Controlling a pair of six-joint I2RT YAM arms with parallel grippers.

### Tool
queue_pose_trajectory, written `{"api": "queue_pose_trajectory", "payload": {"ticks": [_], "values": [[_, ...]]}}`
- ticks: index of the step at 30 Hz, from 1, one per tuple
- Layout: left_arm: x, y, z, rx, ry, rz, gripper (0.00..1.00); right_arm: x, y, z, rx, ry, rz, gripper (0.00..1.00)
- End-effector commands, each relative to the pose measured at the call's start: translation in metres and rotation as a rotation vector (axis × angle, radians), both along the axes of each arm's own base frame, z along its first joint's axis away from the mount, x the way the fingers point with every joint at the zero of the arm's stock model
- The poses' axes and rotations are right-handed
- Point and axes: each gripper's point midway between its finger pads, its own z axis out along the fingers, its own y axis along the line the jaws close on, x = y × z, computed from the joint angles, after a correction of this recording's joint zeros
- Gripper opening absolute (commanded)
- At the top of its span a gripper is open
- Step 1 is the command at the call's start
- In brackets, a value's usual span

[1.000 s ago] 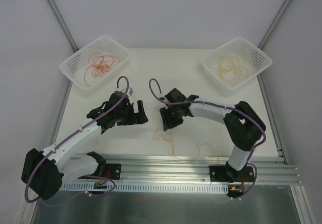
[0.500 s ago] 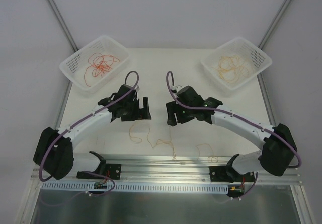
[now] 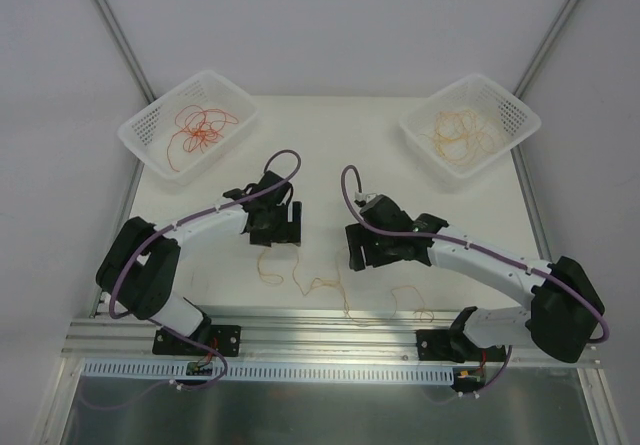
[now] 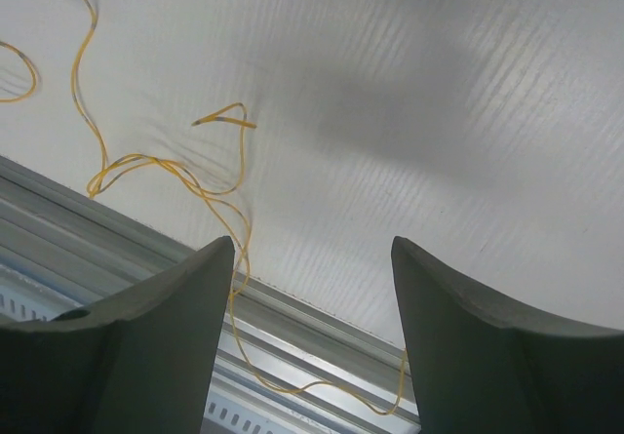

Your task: Untangle the cables

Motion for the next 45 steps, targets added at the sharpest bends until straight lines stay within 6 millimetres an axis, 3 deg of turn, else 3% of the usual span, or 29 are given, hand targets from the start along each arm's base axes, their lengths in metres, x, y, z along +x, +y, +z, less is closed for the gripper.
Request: {"api": "queue_pose_trajectory", "payload": {"ticks": [1,6,8,12,13,16,23,27,33,38,45], "values": [[0.011,0.002,-0.004,0.06,-0.027,0.025,0.78,-0.003,0.012,0.004,0.043,-0.021,0.005,0.69],[0.008,0.003,-0.011,0.079,-0.009,0.024,0.52,-0.009,0.027,-0.003,0.047,-0.011,0.049,0.7],[0.008,0.002,-0.01,0.075,-0.014,0.022,0.46,-0.012,0.031,-0.007,0.037,-0.006,0.068,0.7],[0.004,0.002,-0.01,0.066,-0.008,0.014,0.22,-0.012,0.036,-0.012,0.034,-0.002,0.079,0.7],[0.002,0.002,-0.01,0.065,-0.003,0.013,0.11,-0.012,0.037,-0.012,0.034,-0.001,0.083,0.7],[-0.002,0.004,-0.013,0.066,0.006,0.014,0.0,-0.011,0.039,-0.013,0.035,-0.005,0.085,0.7],[0.001,0.007,-0.004,0.074,-0.037,-0.005,0.0,-0.011,0.04,-0.011,0.034,-0.006,0.089,0.69],[0.017,0.001,0.028,0.036,-0.138,-0.017,0.0,-0.011,0.041,-0.005,0.046,-0.023,0.106,0.69],[0.034,0.001,0.055,0.041,-0.217,-0.026,0.0,-0.018,0.055,-0.009,0.083,-0.002,0.162,0.69],[0.037,0.007,0.064,0.055,-0.24,-0.022,0.0,-0.014,0.065,-0.017,0.087,0.016,0.148,0.64],[0.044,0.026,0.062,0.078,-0.239,0.018,0.0,-0.039,0.068,-0.031,0.009,0.041,0.259,0.59]]}}
